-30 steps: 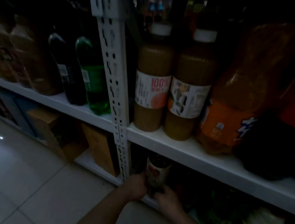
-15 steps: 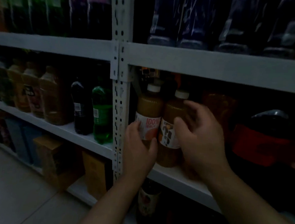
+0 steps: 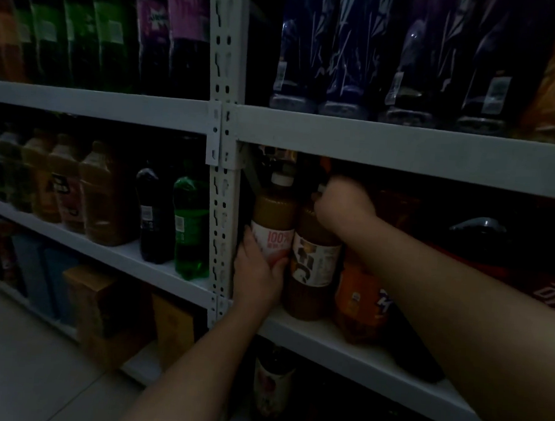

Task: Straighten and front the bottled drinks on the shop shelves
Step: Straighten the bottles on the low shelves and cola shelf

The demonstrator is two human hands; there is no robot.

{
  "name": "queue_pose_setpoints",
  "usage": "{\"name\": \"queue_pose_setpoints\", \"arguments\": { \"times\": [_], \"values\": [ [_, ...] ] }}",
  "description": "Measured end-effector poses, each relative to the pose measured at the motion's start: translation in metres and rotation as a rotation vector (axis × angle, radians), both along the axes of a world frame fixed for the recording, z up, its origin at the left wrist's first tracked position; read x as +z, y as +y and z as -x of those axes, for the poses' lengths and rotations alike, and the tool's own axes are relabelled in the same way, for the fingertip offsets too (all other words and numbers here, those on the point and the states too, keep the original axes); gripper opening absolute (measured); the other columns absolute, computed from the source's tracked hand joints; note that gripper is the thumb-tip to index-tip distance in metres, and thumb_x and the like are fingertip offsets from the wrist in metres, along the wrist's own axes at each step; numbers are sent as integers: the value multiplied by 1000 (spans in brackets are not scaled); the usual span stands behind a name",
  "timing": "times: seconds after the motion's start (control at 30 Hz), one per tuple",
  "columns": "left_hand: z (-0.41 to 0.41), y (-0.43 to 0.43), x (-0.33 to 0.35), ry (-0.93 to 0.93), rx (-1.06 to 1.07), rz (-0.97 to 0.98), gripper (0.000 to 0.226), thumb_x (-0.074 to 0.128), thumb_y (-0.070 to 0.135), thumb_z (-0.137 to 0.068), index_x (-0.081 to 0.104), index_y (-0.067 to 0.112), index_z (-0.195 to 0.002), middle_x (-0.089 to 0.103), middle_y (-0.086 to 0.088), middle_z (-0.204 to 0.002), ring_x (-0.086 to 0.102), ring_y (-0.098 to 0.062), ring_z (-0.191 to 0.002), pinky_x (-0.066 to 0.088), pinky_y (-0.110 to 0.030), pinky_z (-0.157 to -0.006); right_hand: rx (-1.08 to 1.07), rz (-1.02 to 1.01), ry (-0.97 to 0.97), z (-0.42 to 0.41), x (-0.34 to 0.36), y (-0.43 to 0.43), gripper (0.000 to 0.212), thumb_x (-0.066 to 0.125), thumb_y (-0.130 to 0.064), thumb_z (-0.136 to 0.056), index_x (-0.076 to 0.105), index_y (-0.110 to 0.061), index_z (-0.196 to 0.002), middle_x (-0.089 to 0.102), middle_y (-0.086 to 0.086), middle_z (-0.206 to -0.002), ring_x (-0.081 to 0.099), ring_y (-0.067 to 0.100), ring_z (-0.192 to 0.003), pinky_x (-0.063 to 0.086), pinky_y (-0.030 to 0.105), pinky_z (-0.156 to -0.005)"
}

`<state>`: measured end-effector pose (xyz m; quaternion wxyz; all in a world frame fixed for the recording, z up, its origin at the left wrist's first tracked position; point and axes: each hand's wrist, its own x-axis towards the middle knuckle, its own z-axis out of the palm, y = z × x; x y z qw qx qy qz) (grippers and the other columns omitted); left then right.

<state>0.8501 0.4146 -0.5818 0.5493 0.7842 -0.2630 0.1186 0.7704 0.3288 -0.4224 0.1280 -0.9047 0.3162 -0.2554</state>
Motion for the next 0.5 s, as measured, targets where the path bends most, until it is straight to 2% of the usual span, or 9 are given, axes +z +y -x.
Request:
{"name": "queue_pose_setpoints", "arguments": {
  "times": [0.1,0.2,0.33,0.4,0.47,0.5],
  "values": [
    [-9,7,-2,-27,-103,53,86,71,23,-82,19,14,-150,40,-7,-144,39,-22,-131,36,-38,-107,19,-32,90,-1,10,-1,15,53,-16,-91,44,-15,-80,40,1,-74,46,19,-75,40,30,-64],
    [-16,17,1,-58,-258,93,77,70,18,-82,26,22,-144,45,12,-128,44,-5,-117,37,-24,-95,52,-141,70,2,15,-5,25,50,-15,-94,43,-15,-70,44,2,-74,46,16,-66,38,26,-51],
    [-29,25,8,54,-479,84,77,70,18,-84,22,26,-144,48,8,-130,48,-11,-123,41,-20,-94,81,-216,12,2,20,-5,25,49,-15,-94,43,-17,-70,45,3,-75,44,16,-65,35,26,-48],
    [-32,26,7,121,-468,66,87,76,24,-79,21,27,-145,49,8,-129,50,-12,-122,43,-23,-94,92,-119,85,-1,17,-1,22,51,-21,-93,46,-15,-72,47,3,-75,46,16,-65,37,26,-50],
    [-30,24,1,139,-342,-21,97,82,38,-69,22,26,-145,52,7,-128,53,-15,-117,44,-29,-94,74,19,134,-4,13,4,21,55,-30,-92,49,-14,-80,51,3,-81,48,17,-70,39,27,-59],
    [-27,23,-3,133,-247,-79,99,83,44,-65,27,23,-143,54,4,-129,55,-17,-115,45,-30,-91,60,59,148,-4,12,5,15,55,-29,-93,53,-14,-88,53,5,-88,49,19,-76,41,30,-65]
  ]
}}
